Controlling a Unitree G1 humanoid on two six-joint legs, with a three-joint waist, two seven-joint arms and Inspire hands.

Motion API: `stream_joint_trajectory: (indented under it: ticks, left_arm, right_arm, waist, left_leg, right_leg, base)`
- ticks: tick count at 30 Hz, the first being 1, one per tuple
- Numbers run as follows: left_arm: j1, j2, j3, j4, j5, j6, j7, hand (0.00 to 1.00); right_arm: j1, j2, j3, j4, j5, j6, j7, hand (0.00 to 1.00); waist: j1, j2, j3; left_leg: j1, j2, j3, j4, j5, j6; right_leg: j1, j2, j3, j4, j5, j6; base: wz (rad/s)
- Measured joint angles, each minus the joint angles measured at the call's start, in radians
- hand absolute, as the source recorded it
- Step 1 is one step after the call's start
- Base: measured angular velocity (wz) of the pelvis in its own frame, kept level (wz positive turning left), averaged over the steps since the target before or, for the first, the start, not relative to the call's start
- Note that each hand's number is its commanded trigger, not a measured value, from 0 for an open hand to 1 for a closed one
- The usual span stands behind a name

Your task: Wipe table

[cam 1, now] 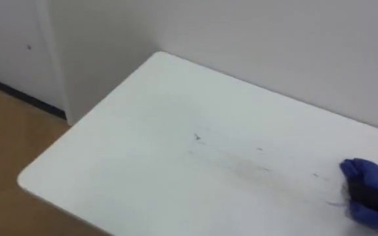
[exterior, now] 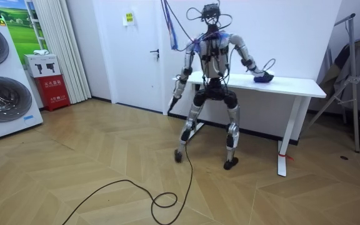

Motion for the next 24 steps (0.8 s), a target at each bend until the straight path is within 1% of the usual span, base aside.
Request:
stream_joint_trajectory:
  ticks: [1,2,3,4,5,6,7,8,9,10,11,12,13,14,15,16,17,18,19,20,21,22,23,24]
  left_arm:
    - [0.016,-0.013,-0.017,0.013,-0.002,-0.004,-0.004,0.00]
    - [0.021,-0.022,-0.018,0.014,-0.001,-0.005,-0.007,0.00]
    - [0.029,-0.039,-0.022,0.016,-0.002,-0.005,-0.010,0.00]
    - [0.040,-0.046,-0.026,0.022,-0.012,-0.005,-0.018,0.00]
    - [0.040,-0.047,-0.024,0.026,-0.013,-0.004,-0.020,0.00]
    - [0.046,-0.046,-0.022,0.025,-0.033,-0.004,-0.024,0.00]
    - [0.047,-0.046,-0.018,0.022,-0.056,-0.004,-0.024,0.00]
    - [0.047,-0.047,-0.018,0.021,-0.069,-0.004,-0.024,0.00]
    - [0.054,-0.050,-0.018,0.022,-0.072,0.000,-0.024,0.00]
    - [0.061,-0.051,-0.017,0.015,-0.072,0.009,-0.022,0.00]
    - [0.072,-0.051,-0.017,0.008,-0.073,0.013,-0.019,0.00]
    - [0.090,-0.049,-0.016,0.004,-0.090,0.016,-0.003,0.00]
    - [0.098,-0.043,-0.010,0.003,-0.097,0.023,0.000,0.00]
    - [0.099,-0.041,-0.005,0.003,-0.097,0.024,0.000,0.00]
    - [0.104,-0.043,0.013,-0.001,-0.096,0.024,0.000,0.00]
    - [0.118,-0.047,0.047,-0.004,-0.084,0.024,0.001,0.00]
    - [0.122,-0.047,0.065,-0.011,-0.077,0.024,0.001,0.00]
    - [0.124,-0.042,0.093,-0.031,-0.066,0.021,0.007,0.00]
    - [0.108,-0.037,0.107,-0.045,-0.060,0.005,0.016,0.00]
    - [0.103,-0.034,0.107,-0.053,-0.054,-0.004,0.017,0.00]
    - [0.100,-0.030,0.107,-0.072,-0.039,-0.018,0.017,0.00]
    - [0.095,-0.029,0.106,-0.080,-0.038,-0.029,0.018,0.00]
    - [0.093,-0.028,0.106,-0.079,-0.039,-0.031,0.019,0.00]
    - [0.093,-0.029,0.099,-0.077,-0.044,-0.030,0.021,0.00]
  right_arm:
    - [-0.036,0.026,0.015,-0.052,-0.027,0.036,0.037,1.00]
    - [-0.057,0.035,0.029,-0.082,-0.046,0.053,0.053,1.00]
    - [-0.106,0.051,0.080,-0.156,-0.083,0.074,0.086,1.00]
    - [-0.173,0.067,0.136,-0.196,-0.123,0.075,0.107,1.00]
    - [-0.216,0.079,0.161,-0.199,-0.148,0.074,0.116,1.00]
    - [-0.289,0.100,0.196,-0.201,-0.191,0.056,0.131,1.00]
    - [-0.323,0.103,0.208,-0.214,-0.213,0.032,0.134,1.00]
    - [-0.330,0.100,0.208,-0.222,-0.216,0.022,0.133,1.00]
    - [-0.342,0.091,0.205,-0.218,-0.215,0.005,0.130,1.00]
    - [-0.329,0.080,0.195,-0.209,-0.214,-0.005,0.120,1.00]
    - [-0.306,0.076,0.187,-0.197,-0.214,-0.010,0.110,1.00]
    - [-0.265,0.068,0.182,-0.146,-0.206,-0.022,0.072,1.00]
    - [-0.192,0.055,0.162,-0.091,-0.206,-0.032,0.051,1.00]
    - [-0.143,0.054,0.139,-0.061,-0.206,-0.034,0.042,1.00]
    - [-0.034,0.068,0.056,-0.053,-0.135,-0.099,-0.037,1.00]
    - [0.036,0.067,-0.001,-0.053,-0.116,-0.132,-0.073,1.00]
    - [0.062,0.067,-0.031,-0.045,-0.112,-0.143,-0.085,1.00]
    - [0.095,0.062,-0.083,-0.014,-0.103,-0.150,-0.100,1.00]
    - [0.120,0.053,-0.130,0.014,-0.095,-0.150,-0.104,1.00]
    - [0.131,0.049,-0.144,0.023,-0.087,-0.149,-0.104,1.00]
    - [0.165,0.041,-0.166,0.042,-0.063,-0.148,-0.102,1.00]
    - [0.190,0.033,-0.183,0.056,-0.046,-0.145,-0.103,1.00]
    - [0.195,0.029,-0.187,0.057,-0.034,-0.138,-0.100,1.00]
    - [0.199,0.025,-0.189,0.052,-0.016,-0.127,-0.095,1.00]
  waist:
    - [0.020,0.007,0.0074]
    - [0.026,0.013,0.0122]
    - [0.038,0.020,0.0172]
    - [0.059,0.039,0.0248]
    - [0.070,0.045,0.0305]
    - [0.079,0.044,0.0348]
    - [0.081,0.042,0.0339]
    - [0.083,0.041,0.0318]
    - [0.083,0.038,0.0283]
    - [0.078,0.037,0.0265]
    - [0.076,0.035,0.0250]
    - [0.066,0.030,0.0222]
    - [0.052,0.022,0.0189]
    - [0.040,0.017,0.0162]
    - [0.004,0.010,0.0119]
    - [-0.019,0.008,-0.0029]
    - [-0.029,0.002,-0.0055]
    - [-0.051,-0.009,-0.0008]
    - [-0.060,-0.020,0.0007]
    - [-0.062,-0.025,0.0006]
    - [-0.065,-0.033,-0.0048]
    - [-0.066,-0.031,-0.0060]
    - [-0.066,-0.029,-0.0069]
    - [-0.065,-0.025,-0.0077]
  left_leg:
    - [-0.010,-0.066,0.012,0.063,-0.082,-0.001]
    - [-0.015,-0.098,0.017,0.073,-0.113,0.009]
    - [-0.032,-0.172,0.014,0.067,-0.153,0.049]
    - [-0.057,-0.242,-0.003,0.040,-0.163,0.084]
    - [-0.061,-0.273,-0.029,0.027,-0.154,0.098]
    - [-0.069,-0.302,-0.062,-0.002,-0.132,0.112]
    - [-0.070,-0.308,-0.071,-0.043,-0.106,0.111]
    - [-0.068,-0.311,-0.076,-0.064,-0.093,0.111]
    - [-0.049,-0.322,-0.086,-0.107,-0.069,0.113]
    - [-0.032,-0.332,-0.102,-0.145,-0.052,0.114]
    - [-0.025,-0.335,-0.108,-0.161,-0.045,0.114]
    - [-0.003,-0.342,-0.126,-0.195,-0.034,0.113]
    - [0.004,-0.346,-0.133,-0.206,-0.033,0.114]
    - [0.005,-0.348,-0.141,-0.210,-0.032,0.114]
    - [0.009,-0.356,-0.156,-0.212,-0.031,0.116]
    - [0.020,-0.358,-0.151,-0.219,-0.031,0.116]
    - [0.026,-0.359,-0.146,-0.219,-0.031,0.116]
    - [0.038,-0.360,-0.141,-0.222,-0.031,0.116]
    - [0.036,-0.357,-0.140,-0.226,-0.031,0.116]
    - [0.035,-0.356,-0.140,-0.226,-0.031,0.116]
    - [0.039,-0.355,-0.135,-0.226,-0.036,0.115]
    - [0.050,-0.351,-0.132,-0.226,-0.052,0.115]
    - [0.057,-0.349,-0.128,-0.221,-0.058,0.116]
    - [0.070,-0.345,-0.117,-0.217,-0.066,0.116]
  right_leg:
    - [-0.012,0.016,0.019,-0.002,0.007,-0.013]
    - [-0.014,0.022,0.019,-0.005,0.011,-0.021]
    - [-0.027,0.032,0.018,-0.011,0.021,-0.037]
    - [-0.030,0.046,0.017,-0.027,0.035,-0.060]
    - [-0.032,0.050,0.019,-0.036,0.042,-0.070]
    - [-0.042,0.065,0.028,-0.057,0.055,-0.080]
    - [-0.045,0.081,0.026,-0.085,0.065,-0.083]
    - [-0.044,0.087,0.027,-0.100,0.068,-0.084]
    - [-0.043,0.095,0.039,-0.125,0.072,-0.086]
    - [-0.026,0.099,0.040,-0.148,0.074,-0.085]
    - [-0.018,0.099,0.036,-0.157,0.074,-0.082]
    - [0.012,0.098,0.020,-0.182,0.077,-0.066]
    - [0.040,0.096,0.012,-0.205,0.080,-0.018]
    - [0.053,0.095,0.010,-0.212,0.082,0.002]
    - [0.083,0.093,0.000,-0.226,0.073,0.018]
    - [0.103,0.090,-0.012,-0.231,0.069,0.025]
    - [0.116,0.091,-0.015,-0.239,0.067,0.028]
    - [0.140,0.093,-0.021,-0.253,0.065,0.031]
    - [0.146,0.099,-0.018,-0.265,0.070,0.030]
    - [0.147,0.100,-0.016,-0.265,0.071,0.030]
    - [0.151,0.102,-0.013,-0.265,0.073,0.030]
    - [0.160,0.105,-0.010,-0.264,0.074,0.031]
    - [0.165,0.106,-0.006,-0.263,0.074,0.031]
    - [0.170,0.109,0.014,-0.261,0.076,0.030]
  base:
    - [-1.00]
    - [-1.17]
    - [-1.08]
    - [-1.08]
    - [-0.95]
    - [-0.45]
    - [-0.12]
    - [0.40]
    - [0.54]
    - [0.54]
    - [0.55]
    - [0.64]
    - [0.78]
    - [1.07]
    - [0.89]
    - [0.68]
    - [0.30]
    - [0.19]
    - [0.14]
    - [-0.06]
    - [-0.15]
    - [-0.16]
    - [-0.27]
    - [-0.37]
